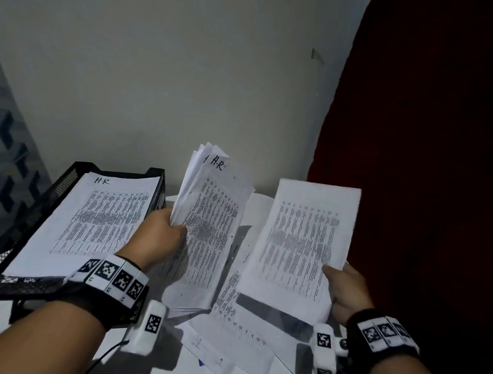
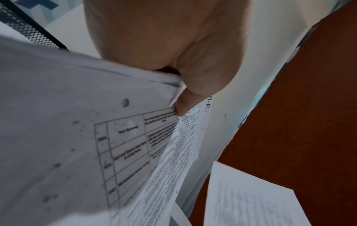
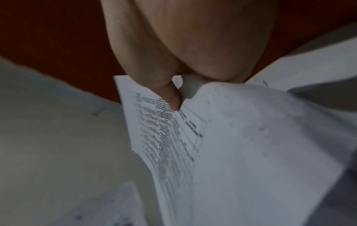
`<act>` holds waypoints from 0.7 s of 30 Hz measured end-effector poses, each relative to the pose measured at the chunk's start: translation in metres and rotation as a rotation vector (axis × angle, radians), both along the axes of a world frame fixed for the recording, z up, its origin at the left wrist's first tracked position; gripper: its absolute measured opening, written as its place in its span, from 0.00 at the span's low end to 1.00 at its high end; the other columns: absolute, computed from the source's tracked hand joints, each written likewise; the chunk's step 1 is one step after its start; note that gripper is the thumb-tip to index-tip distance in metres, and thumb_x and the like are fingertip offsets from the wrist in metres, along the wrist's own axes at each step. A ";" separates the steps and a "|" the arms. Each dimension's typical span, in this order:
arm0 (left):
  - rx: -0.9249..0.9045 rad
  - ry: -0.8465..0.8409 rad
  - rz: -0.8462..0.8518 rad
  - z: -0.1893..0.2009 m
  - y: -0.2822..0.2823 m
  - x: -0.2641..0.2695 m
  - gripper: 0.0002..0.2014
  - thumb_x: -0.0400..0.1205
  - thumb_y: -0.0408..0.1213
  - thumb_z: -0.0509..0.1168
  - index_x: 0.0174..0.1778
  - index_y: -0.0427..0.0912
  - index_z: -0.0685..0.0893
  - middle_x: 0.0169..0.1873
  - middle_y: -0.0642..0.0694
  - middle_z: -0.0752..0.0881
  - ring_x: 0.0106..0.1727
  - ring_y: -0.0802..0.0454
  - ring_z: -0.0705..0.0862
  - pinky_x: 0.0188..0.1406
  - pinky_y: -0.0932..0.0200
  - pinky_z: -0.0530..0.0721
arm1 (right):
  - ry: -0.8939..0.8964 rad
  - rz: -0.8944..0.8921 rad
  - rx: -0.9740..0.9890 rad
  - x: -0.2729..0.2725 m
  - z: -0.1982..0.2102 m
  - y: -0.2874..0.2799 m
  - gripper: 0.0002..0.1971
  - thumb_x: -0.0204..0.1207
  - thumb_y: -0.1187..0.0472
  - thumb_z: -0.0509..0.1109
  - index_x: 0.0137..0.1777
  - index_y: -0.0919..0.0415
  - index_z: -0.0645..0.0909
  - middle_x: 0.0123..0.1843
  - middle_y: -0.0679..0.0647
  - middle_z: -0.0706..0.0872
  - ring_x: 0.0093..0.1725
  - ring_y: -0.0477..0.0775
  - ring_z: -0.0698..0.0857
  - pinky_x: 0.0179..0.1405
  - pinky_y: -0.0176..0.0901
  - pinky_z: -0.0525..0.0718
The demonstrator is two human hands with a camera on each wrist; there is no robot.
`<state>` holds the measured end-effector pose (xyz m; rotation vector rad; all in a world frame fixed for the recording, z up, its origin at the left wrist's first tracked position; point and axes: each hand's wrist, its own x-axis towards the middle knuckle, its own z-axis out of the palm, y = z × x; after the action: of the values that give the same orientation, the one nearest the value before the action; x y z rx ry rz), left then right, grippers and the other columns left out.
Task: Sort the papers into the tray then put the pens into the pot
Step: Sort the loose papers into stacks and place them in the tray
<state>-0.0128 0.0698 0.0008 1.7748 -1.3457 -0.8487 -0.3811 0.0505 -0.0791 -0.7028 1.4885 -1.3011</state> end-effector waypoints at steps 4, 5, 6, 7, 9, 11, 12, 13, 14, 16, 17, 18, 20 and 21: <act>0.014 0.081 -0.002 -0.001 0.003 -0.009 0.07 0.85 0.34 0.67 0.57 0.46 0.85 0.43 0.41 0.91 0.40 0.42 0.90 0.42 0.47 0.90 | -0.199 0.133 -0.010 0.024 0.017 0.014 0.14 0.88 0.72 0.64 0.69 0.64 0.86 0.62 0.66 0.93 0.62 0.71 0.92 0.67 0.75 0.84; 0.027 0.141 -0.014 -0.001 0.005 -0.012 0.07 0.84 0.32 0.67 0.56 0.43 0.86 0.42 0.41 0.91 0.40 0.42 0.89 0.42 0.48 0.89 | -0.214 0.166 -0.004 0.032 0.019 0.017 0.14 0.88 0.72 0.64 0.69 0.64 0.86 0.63 0.66 0.93 0.62 0.71 0.92 0.65 0.73 0.86; 0.041 0.232 -0.026 -0.002 0.006 -0.015 0.07 0.83 0.30 0.67 0.55 0.40 0.87 0.40 0.38 0.91 0.38 0.40 0.89 0.42 0.49 0.87 | -0.225 0.187 0.001 0.039 0.020 0.020 0.14 0.88 0.72 0.64 0.68 0.64 0.86 0.62 0.66 0.93 0.61 0.70 0.92 0.61 0.68 0.89; 0.049 0.336 -0.033 -0.003 0.008 -0.019 0.09 0.81 0.27 0.66 0.55 0.39 0.88 0.40 0.35 0.92 0.39 0.39 0.89 0.43 0.48 0.86 | -0.227 0.204 0.008 0.046 0.020 0.022 0.14 0.88 0.72 0.64 0.67 0.65 0.86 0.61 0.66 0.93 0.60 0.69 0.93 0.58 0.66 0.91; 0.044 0.537 -0.023 -0.002 0.011 -0.029 0.13 0.80 0.20 0.63 0.56 0.36 0.88 0.49 0.33 0.93 0.49 0.36 0.92 0.51 0.48 0.87 | -0.237 0.227 0.024 0.059 0.016 0.024 0.14 0.88 0.72 0.63 0.68 0.63 0.86 0.62 0.66 0.93 0.61 0.70 0.92 0.62 0.70 0.89; 0.035 0.751 -0.018 0.000 0.015 -0.040 0.13 0.84 0.21 0.59 0.56 0.35 0.87 0.52 0.36 0.94 0.52 0.40 0.93 0.51 0.51 0.88 | -0.253 0.259 0.052 0.067 0.010 0.024 0.15 0.89 0.71 0.63 0.70 0.61 0.84 0.63 0.68 0.92 0.63 0.74 0.90 0.68 0.77 0.84; 0.038 0.812 -0.025 0.000 0.016 -0.043 0.12 0.88 0.26 0.57 0.54 0.38 0.87 0.49 0.39 0.95 0.48 0.45 0.94 0.47 0.54 0.89 | -0.252 0.278 0.059 0.070 0.008 0.024 0.16 0.89 0.71 0.63 0.71 0.60 0.83 0.63 0.68 0.92 0.63 0.74 0.90 0.68 0.77 0.84; 0.042 0.848 -0.048 0.001 0.018 -0.046 0.14 0.91 0.34 0.55 0.53 0.40 0.87 0.47 0.42 0.95 0.45 0.49 0.94 0.45 0.57 0.88 | -0.237 0.303 0.060 0.072 0.007 0.023 0.16 0.89 0.72 0.63 0.72 0.60 0.83 0.62 0.67 0.92 0.63 0.74 0.90 0.67 0.76 0.85; 0.049 0.839 -0.086 -0.001 0.018 -0.047 0.16 0.92 0.42 0.54 0.54 0.41 0.87 0.48 0.44 0.95 0.47 0.50 0.94 0.48 0.57 0.87 | -0.211 0.328 0.049 0.074 0.008 0.023 0.17 0.88 0.74 0.63 0.72 0.60 0.83 0.63 0.65 0.93 0.63 0.72 0.90 0.67 0.74 0.86; 0.030 0.688 -0.139 -0.006 0.016 -0.050 0.17 0.90 0.48 0.58 0.58 0.40 0.86 0.52 0.46 0.92 0.52 0.47 0.91 0.53 0.57 0.82 | -0.129 0.377 -0.011 0.077 0.013 0.024 0.20 0.86 0.77 0.64 0.72 0.60 0.84 0.63 0.61 0.93 0.62 0.67 0.92 0.67 0.73 0.86; 0.003 0.535 -0.146 -0.009 0.014 -0.050 0.13 0.89 0.46 0.63 0.59 0.42 0.85 0.50 0.49 0.93 0.52 0.49 0.91 0.50 0.60 0.83 | -0.061 0.374 -0.053 0.078 0.014 0.024 0.20 0.85 0.77 0.65 0.71 0.59 0.85 0.63 0.58 0.94 0.62 0.64 0.93 0.67 0.71 0.87; -0.035 0.363 -0.141 -0.014 0.011 -0.049 0.09 0.87 0.43 0.67 0.61 0.45 0.86 0.47 0.54 0.93 0.50 0.53 0.92 0.47 0.64 0.85 | 0.010 0.355 -0.104 0.079 0.017 0.024 0.21 0.85 0.76 0.66 0.71 0.57 0.85 0.63 0.55 0.94 0.61 0.61 0.93 0.67 0.68 0.88; -0.090 0.195 -0.122 -0.020 0.005 -0.051 0.10 0.85 0.36 0.69 0.62 0.50 0.85 0.47 0.61 0.91 0.50 0.64 0.89 0.48 0.67 0.85 | 0.122 0.280 -0.202 0.081 0.023 0.025 0.20 0.85 0.74 0.67 0.70 0.53 0.85 0.61 0.48 0.94 0.61 0.51 0.93 0.66 0.57 0.89; -0.108 0.184 -0.123 -0.019 0.004 -0.053 0.11 0.85 0.34 0.68 0.62 0.50 0.84 0.49 0.62 0.90 0.52 0.66 0.88 0.49 0.67 0.84 | 0.154 0.242 -0.239 0.082 0.028 0.026 0.20 0.85 0.73 0.68 0.69 0.51 0.85 0.60 0.44 0.94 0.60 0.46 0.93 0.64 0.50 0.89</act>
<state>-0.0655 0.0741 -0.0182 1.5055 -1.3629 -0.9625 -0.2992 0.0769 -0.0514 -1.1250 1.3307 -1.2711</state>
